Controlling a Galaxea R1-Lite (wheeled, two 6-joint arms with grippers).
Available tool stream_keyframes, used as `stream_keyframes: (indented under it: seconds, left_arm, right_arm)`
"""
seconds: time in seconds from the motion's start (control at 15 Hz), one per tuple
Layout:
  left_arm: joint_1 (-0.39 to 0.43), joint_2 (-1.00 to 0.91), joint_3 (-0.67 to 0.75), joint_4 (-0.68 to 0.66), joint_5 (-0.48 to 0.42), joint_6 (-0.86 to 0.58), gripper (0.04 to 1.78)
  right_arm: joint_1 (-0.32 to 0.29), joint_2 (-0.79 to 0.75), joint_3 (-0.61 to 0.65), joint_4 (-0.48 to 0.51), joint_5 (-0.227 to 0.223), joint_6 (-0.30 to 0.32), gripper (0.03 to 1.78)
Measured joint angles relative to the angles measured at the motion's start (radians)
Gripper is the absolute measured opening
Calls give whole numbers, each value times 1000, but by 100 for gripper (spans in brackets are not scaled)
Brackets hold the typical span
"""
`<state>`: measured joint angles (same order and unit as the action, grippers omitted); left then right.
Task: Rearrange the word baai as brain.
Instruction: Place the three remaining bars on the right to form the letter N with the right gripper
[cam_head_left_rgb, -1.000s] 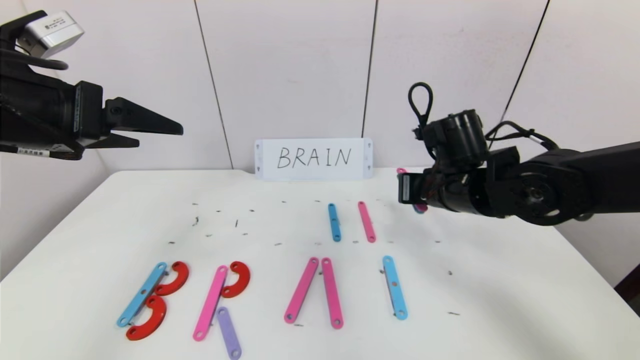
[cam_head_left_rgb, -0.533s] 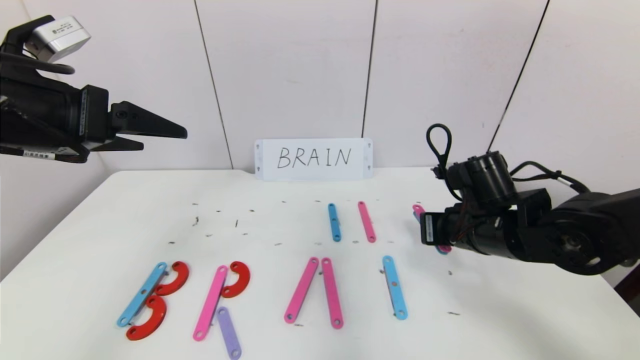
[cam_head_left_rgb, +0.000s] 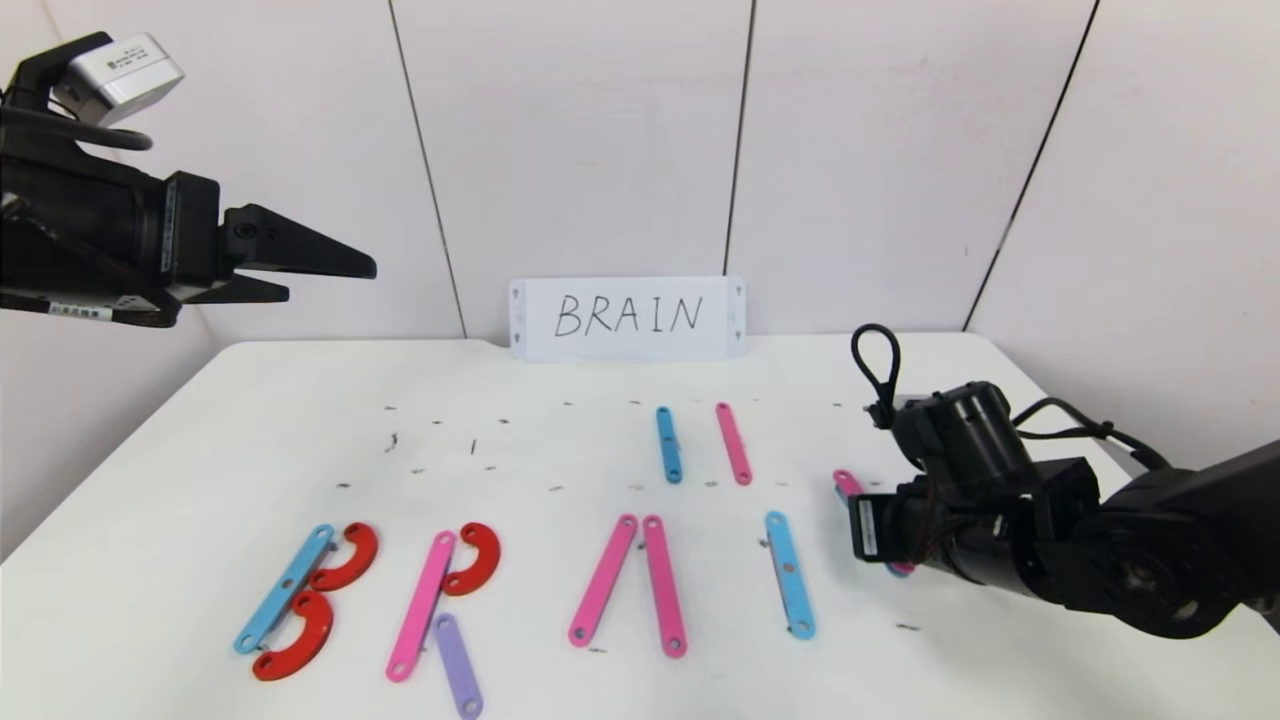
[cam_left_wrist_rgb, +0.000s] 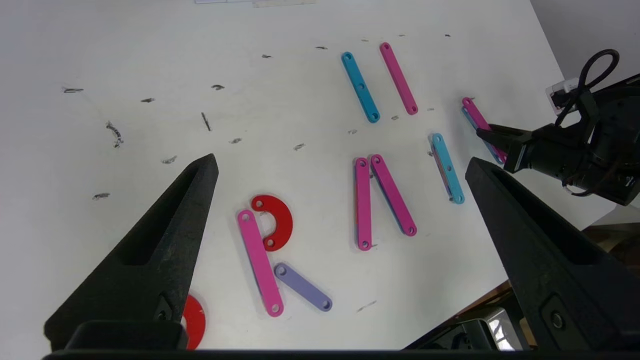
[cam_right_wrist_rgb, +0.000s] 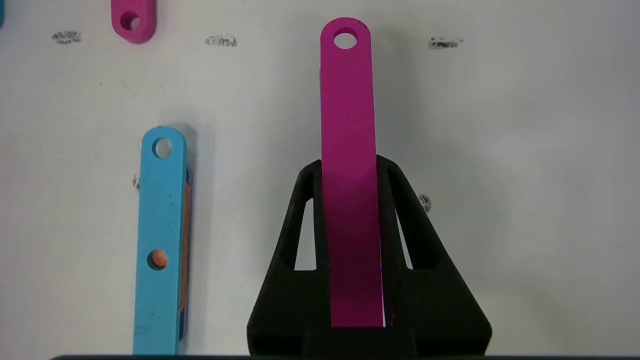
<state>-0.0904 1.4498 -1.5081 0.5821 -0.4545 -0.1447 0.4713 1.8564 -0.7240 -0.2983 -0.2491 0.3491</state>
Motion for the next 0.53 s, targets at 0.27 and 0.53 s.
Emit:
stream_keyframes:
  seconds: [0.27,0.53]
  left_arm:
    - [0,-1,2,0,-2,0,173]
    - [-1,-3,2,-1,-1,0,173]
  right_arm:
    - [2,8,72,-77,-2,3,30]
    - [2,11,131,-120,-3,5,30]
